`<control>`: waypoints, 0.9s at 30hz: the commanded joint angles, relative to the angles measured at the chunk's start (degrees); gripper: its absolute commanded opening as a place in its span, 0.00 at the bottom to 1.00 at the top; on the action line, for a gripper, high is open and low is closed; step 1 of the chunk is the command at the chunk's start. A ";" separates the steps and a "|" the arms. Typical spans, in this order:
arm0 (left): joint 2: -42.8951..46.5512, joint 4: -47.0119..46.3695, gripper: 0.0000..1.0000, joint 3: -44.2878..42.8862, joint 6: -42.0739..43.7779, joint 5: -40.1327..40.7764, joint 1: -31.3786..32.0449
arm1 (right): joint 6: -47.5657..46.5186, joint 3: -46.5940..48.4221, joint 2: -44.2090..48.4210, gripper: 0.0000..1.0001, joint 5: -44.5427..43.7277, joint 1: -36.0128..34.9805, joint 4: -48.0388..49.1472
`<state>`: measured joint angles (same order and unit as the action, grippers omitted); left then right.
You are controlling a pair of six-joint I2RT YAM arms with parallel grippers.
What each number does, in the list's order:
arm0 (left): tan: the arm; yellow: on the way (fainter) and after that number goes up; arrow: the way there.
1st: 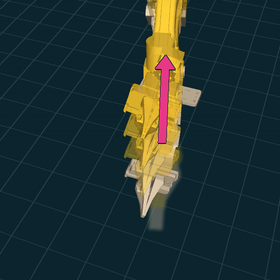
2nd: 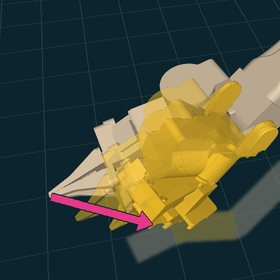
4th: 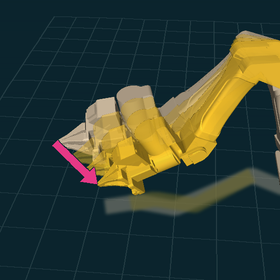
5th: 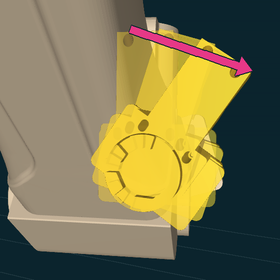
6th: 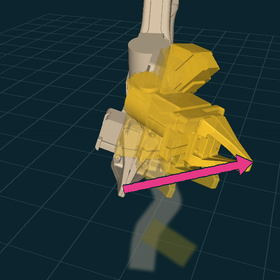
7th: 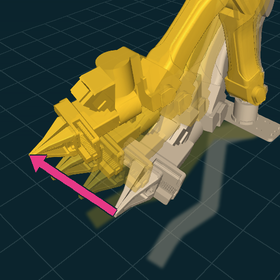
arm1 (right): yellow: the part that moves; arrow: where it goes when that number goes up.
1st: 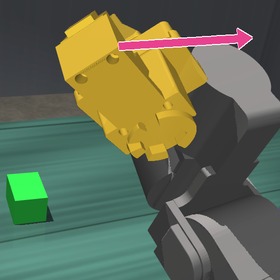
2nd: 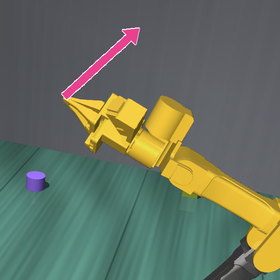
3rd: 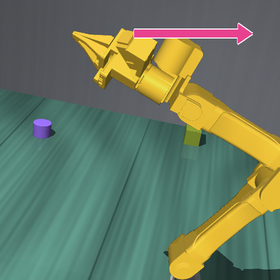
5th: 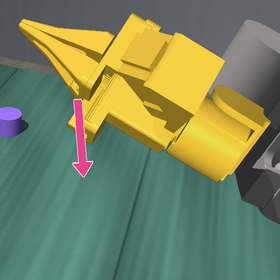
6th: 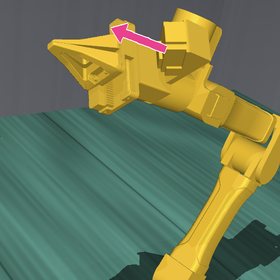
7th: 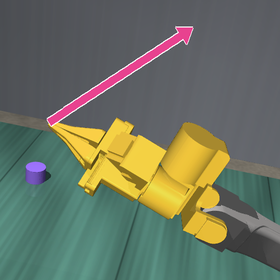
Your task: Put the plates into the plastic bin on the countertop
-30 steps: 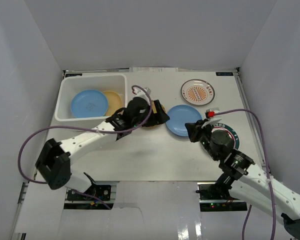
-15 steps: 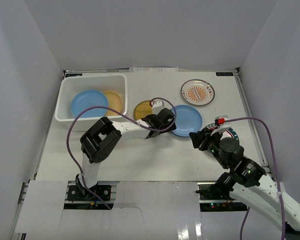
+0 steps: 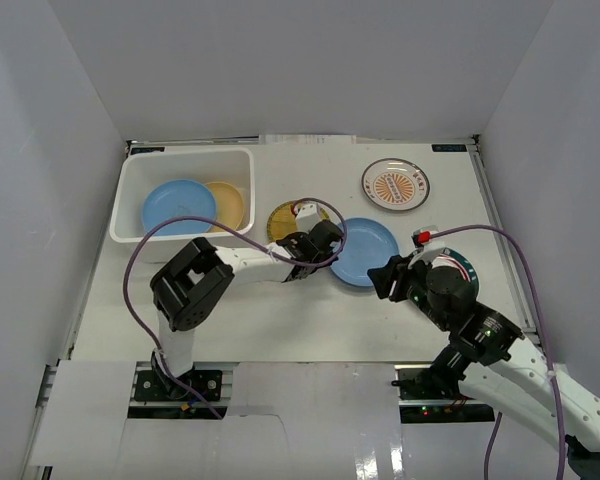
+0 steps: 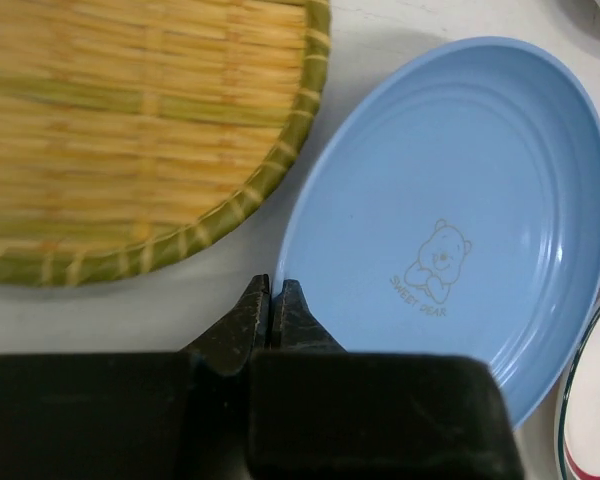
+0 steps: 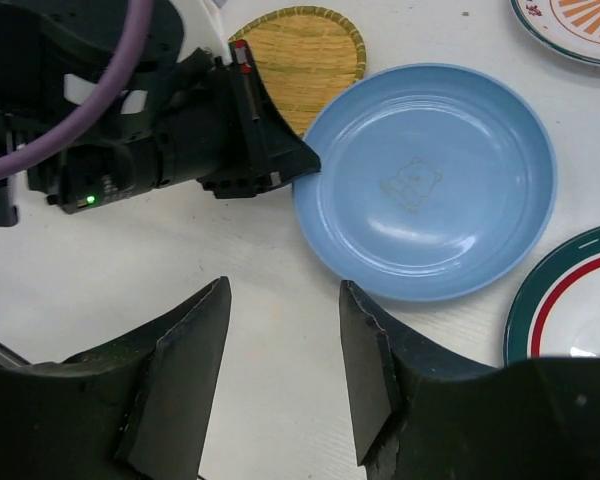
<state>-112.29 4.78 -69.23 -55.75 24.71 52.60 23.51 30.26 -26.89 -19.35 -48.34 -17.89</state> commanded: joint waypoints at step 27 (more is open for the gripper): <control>46.65 16.23 0.00 9.11 18.48 -16.98 -56.45 | -3.38 20.28 -27.20 0.77 2.73 4.20 13.57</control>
<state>-63.22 17.56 -60.47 -38.98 12.51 0.40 19.35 51.59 -48.05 -17.63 -46.48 -9.80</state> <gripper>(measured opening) 0.025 0.762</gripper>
